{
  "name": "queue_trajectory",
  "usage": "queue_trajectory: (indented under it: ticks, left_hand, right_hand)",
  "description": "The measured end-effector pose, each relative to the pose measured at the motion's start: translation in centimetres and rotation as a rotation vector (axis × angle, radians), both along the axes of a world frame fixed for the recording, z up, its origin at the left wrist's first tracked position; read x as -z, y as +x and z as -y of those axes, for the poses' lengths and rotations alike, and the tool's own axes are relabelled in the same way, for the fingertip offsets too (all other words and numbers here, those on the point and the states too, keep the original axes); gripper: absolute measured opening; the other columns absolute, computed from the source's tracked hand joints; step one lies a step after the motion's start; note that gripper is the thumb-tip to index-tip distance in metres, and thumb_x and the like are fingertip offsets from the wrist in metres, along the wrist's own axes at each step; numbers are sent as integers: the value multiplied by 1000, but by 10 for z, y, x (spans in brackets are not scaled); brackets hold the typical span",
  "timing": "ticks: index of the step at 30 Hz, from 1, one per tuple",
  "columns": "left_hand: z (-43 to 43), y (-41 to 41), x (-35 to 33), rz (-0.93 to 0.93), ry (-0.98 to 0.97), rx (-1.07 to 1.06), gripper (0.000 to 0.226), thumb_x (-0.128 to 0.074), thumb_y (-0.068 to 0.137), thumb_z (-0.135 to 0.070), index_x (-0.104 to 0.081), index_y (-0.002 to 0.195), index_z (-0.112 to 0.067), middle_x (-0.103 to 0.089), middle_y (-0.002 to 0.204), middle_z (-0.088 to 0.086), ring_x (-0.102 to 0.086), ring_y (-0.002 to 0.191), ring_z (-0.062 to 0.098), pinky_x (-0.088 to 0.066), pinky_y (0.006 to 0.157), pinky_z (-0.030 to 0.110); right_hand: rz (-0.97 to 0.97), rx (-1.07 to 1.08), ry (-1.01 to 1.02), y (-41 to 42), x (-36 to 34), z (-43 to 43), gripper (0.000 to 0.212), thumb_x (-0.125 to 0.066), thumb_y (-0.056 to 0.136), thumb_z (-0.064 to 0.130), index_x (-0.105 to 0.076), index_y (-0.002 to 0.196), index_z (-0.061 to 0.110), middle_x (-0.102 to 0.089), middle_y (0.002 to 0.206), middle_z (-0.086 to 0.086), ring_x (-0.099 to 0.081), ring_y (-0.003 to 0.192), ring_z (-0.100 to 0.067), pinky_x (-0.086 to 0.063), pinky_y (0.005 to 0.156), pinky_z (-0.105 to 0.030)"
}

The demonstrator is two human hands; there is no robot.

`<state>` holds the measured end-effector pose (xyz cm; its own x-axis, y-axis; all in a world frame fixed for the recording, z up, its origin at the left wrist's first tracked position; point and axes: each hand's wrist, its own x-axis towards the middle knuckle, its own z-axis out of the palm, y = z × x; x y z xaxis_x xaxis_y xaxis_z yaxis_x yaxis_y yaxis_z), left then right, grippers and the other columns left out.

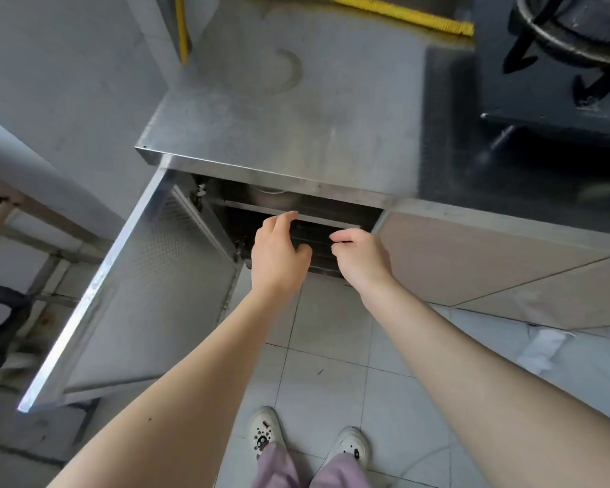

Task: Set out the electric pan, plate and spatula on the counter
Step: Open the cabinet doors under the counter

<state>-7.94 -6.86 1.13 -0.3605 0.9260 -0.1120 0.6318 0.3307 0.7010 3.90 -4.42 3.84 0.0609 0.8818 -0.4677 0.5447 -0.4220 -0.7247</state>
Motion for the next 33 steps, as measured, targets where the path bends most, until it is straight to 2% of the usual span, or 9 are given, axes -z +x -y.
queue_trajectory:
  ticks: [3,6,11,17,19,21,26,29,33]
  left_hand:
    - [-16,38,2,53,-38,78,61,-56,83,-14,-38,141,-19,-45,139,2,-39,127,19,-36,96,29]
    - [-32,77,6,195,-128,121,65,-58,84,-18,-33,144,-19,-40,144,2,-39,131,19,-36,98,28]
    - [-59,118,12,465,-240,22,76,-67,81,-21,-28,146,-15,-40,147,2,-42,131,21,-34,91,24]
    - [-83,135,15,642,-234,-34,46,-70,77,-13,-52,118,-27,-54,108,-10,-52,86,5,-37,64,13]
    - [-87,137,19,678,-224,-27,37,-69,77,-7,-56,106,-27,-58,108,-11,-55,96,10,-43,73,19]
    - [-88,139,22,701,-222,-52,43,-68,77,-3,-52,110,-25,-53,117,-11,-51,108,13,-41,84,24]
    - [-88,139,22,768,-175,33,45,-59,69,6,-54,104,-23,-60,105,-17,-50,100,12,-38,74,23]
    - [-91,142,23,822,-172,-12,41,-58,69,4,-50,96,-26,-55,124,0,-49,112,19,-36,83,24]
    - [-91,141,19,788,-227,-63,51,-60,69,-13,-41,117,-19,-48,130,6,-46,109,15,-31,74,15]
  right_hand:
    - [22,69,6,39,-2,-8,35,-48,88,11,-68,115,23,-67,118,2,-58,96,-18,-39,68,-20]
    - [44,132,18,79,-2,-14,34,-49,90,12,-68,116,21,-68,120,3,-60,108,-20,-37,77,-19]
    - [59,197,19,127,-1,-18,32,-51,90,14,-68,116,21,-67,122,4,-60,112,-18,-38,80,-18]
    - [34,228,17,147,3,-25,31,-51,89,15,-68,114,23,-67,119,5,-62,108,-18,-42,80,-20]
    - [31,226,21,149,3,-28,31,-51,89,15,-68,114,23,-67,118,6,-61,108,-17,-40,80,-20]
    - [27,227,22,149,3,-30,31,-51,88,15,-68,113,23,-67,118,6,-61,107,-17,-40,79,-19]
    - [21,235,42,149,1,-32,32,-51,87,13,-68,112,22,-66,119,5,-60,107,-17,-43,83,-22]
    - [28,238,55,149,-1,-31,32,-51,87,12,-68,112,22,-66,119,4,-60,107,-17,-44,85,-23]
    - [45,257,75,151,-2,-27,32,-49,87,11,-68,112,21,-67,117,5,-60,107,-16,-46,87,-24]
